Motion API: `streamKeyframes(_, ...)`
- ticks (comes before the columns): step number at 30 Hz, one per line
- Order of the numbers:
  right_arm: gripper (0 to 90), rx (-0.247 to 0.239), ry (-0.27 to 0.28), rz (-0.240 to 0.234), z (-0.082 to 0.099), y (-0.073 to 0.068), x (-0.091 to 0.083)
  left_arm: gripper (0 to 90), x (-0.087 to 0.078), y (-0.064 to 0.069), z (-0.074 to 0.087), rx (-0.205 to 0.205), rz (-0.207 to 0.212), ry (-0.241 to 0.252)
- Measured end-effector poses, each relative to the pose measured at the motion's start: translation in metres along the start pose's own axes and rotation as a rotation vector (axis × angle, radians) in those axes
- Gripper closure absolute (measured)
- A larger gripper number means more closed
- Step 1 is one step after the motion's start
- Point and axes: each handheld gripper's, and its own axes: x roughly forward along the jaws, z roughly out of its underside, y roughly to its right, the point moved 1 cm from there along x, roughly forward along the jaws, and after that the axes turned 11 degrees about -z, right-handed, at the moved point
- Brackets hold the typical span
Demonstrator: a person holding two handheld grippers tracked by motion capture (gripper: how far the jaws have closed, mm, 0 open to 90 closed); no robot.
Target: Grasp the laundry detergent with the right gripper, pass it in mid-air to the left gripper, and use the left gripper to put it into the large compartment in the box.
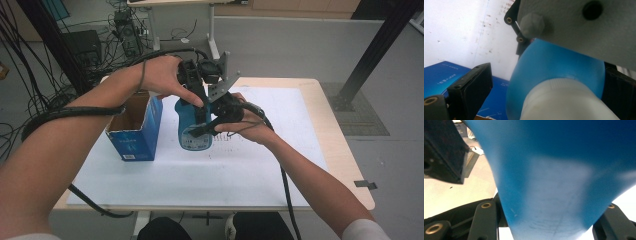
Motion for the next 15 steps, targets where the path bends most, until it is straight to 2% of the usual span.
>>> streamKeyframes(15, 45.0, 0.0, -0.002, 0.01, -0.0004, -0.0019, -0.0013, 5.2, -0.0048, 0.0019, -0.0015, 0.003, -0.007, 0.008)
